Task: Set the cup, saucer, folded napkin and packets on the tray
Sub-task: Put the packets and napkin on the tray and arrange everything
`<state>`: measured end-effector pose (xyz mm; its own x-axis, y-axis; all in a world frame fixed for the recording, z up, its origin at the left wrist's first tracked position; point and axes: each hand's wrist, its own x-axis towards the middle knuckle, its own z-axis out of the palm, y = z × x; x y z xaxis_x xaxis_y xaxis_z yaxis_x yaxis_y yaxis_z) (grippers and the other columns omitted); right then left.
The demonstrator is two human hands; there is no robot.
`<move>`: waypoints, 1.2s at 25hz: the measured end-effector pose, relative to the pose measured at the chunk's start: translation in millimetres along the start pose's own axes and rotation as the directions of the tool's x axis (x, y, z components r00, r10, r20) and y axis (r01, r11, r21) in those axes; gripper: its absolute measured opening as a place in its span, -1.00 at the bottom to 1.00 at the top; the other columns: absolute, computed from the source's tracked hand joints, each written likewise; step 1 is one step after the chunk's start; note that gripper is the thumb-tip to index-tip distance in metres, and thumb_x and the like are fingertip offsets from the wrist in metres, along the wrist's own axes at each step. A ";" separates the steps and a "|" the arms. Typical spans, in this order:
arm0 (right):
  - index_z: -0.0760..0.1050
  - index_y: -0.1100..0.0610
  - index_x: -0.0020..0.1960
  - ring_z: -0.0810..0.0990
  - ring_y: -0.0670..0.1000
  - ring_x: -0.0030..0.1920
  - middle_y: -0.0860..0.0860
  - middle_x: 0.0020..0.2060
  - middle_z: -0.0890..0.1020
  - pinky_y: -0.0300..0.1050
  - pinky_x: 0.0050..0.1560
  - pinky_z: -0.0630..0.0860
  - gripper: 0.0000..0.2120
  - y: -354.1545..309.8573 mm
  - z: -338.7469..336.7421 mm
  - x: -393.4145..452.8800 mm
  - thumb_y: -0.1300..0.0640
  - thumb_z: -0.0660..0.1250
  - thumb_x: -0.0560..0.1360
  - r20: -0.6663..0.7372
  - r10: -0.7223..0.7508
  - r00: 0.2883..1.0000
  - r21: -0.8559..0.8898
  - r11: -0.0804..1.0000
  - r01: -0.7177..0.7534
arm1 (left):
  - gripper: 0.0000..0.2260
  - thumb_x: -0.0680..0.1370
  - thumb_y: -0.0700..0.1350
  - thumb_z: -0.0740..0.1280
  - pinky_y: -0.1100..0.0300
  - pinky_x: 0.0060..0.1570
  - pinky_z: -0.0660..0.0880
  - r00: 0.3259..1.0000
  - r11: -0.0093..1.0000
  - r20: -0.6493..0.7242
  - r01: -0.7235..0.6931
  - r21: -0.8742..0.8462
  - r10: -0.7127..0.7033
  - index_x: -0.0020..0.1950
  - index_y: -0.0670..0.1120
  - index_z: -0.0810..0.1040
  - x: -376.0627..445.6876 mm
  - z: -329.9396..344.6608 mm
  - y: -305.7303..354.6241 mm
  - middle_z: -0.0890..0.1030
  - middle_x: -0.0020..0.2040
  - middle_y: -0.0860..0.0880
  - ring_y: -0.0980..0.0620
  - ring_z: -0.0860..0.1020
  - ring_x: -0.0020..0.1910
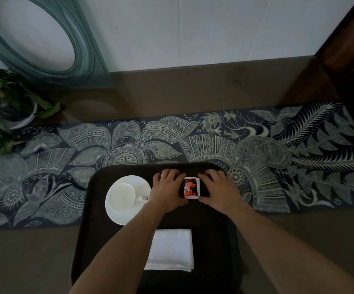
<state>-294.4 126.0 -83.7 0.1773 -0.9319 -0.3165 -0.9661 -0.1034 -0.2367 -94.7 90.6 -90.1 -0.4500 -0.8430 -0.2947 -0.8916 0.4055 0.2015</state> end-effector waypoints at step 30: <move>0.29 -0.07 0.42 0.32 0.11 0.29 0.00 0.34 0.34 0.11 0.23 0.33 -0.30 -0.2 2.1 5.8 -0.26 0.35 0.35 0.007 -0.007 1.000 -0.039 0.999 0.008 | -0.33 0.26 0.20 0.48 -0.09 0.28 0.20 1.000 0.995 0.008 0.028 -0.100 -0.027 0.32 0.11 0.39 7.0 -0.3 1.8 0.34 0.28 -0.02 -0.08 0.28 0.29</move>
<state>-292.8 121.4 -87.5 0.1857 -0.9285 -0.3216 -0.9713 -0.1239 -0.2032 -99.5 85.4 -91.5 -0.4261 -0.8508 -0.3074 -0.8942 0.3446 0.2858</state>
